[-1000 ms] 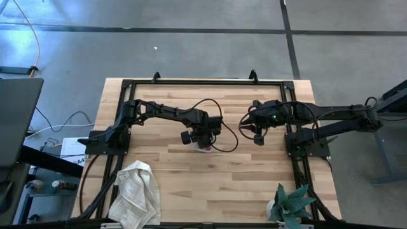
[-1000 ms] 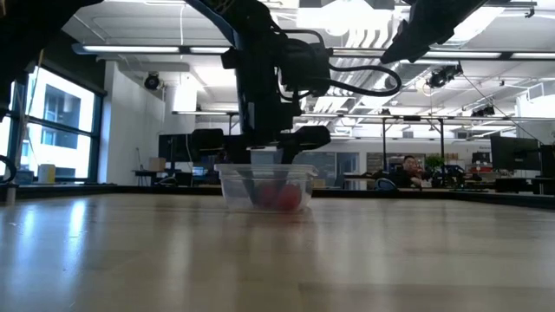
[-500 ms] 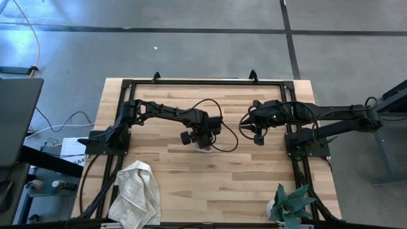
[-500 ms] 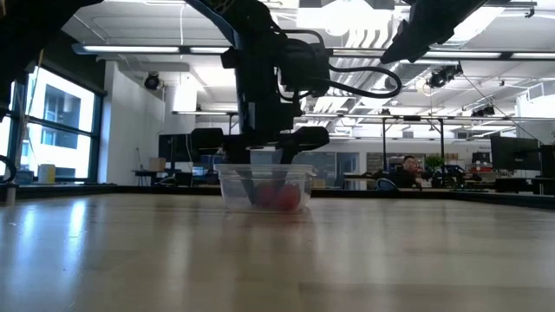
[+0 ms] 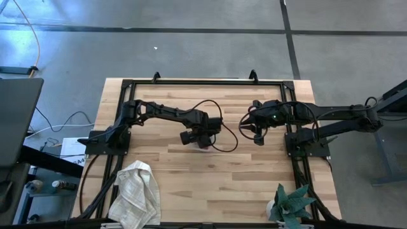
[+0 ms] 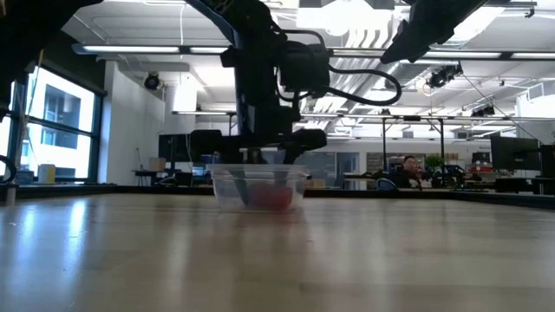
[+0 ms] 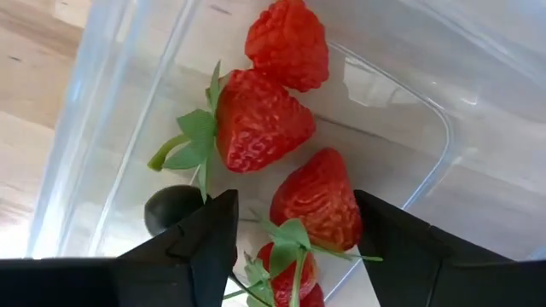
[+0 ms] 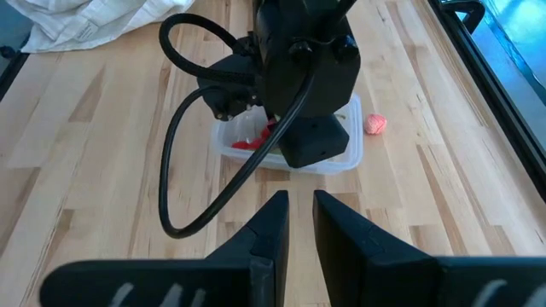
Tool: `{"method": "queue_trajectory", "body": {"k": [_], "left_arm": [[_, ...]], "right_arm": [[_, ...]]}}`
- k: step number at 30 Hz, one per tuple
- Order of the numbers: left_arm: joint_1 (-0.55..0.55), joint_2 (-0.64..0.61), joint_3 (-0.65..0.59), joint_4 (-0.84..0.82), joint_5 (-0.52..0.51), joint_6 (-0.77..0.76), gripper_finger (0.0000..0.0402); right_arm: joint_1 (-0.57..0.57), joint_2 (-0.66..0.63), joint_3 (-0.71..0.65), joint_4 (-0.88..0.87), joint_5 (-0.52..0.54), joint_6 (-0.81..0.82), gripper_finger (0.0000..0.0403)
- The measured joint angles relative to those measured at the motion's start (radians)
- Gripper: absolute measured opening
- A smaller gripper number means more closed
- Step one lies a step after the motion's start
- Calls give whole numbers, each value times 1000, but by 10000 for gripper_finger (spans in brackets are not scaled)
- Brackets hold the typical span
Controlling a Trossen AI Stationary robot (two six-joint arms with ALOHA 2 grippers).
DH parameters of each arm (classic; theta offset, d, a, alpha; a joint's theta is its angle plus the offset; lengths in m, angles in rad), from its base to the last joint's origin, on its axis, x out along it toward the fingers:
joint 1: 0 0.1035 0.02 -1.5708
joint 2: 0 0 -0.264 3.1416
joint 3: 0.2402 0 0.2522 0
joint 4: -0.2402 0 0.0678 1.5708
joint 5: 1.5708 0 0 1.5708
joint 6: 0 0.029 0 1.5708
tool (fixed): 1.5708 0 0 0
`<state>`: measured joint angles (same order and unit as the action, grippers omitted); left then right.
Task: Pick and placing Produce into tupperware
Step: Put the strawberry into the transparent bin, then adjust the transparent bin
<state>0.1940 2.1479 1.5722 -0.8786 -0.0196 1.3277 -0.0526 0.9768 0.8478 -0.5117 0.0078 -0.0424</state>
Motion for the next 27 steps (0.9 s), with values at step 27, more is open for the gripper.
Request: {"method": "queue_trajectory", "body": {"k": [27], "left_arm": [[95,0,286,-401,-82,-221,149]], "right_arm": [[0,0,0,0,1,0,47]]}}
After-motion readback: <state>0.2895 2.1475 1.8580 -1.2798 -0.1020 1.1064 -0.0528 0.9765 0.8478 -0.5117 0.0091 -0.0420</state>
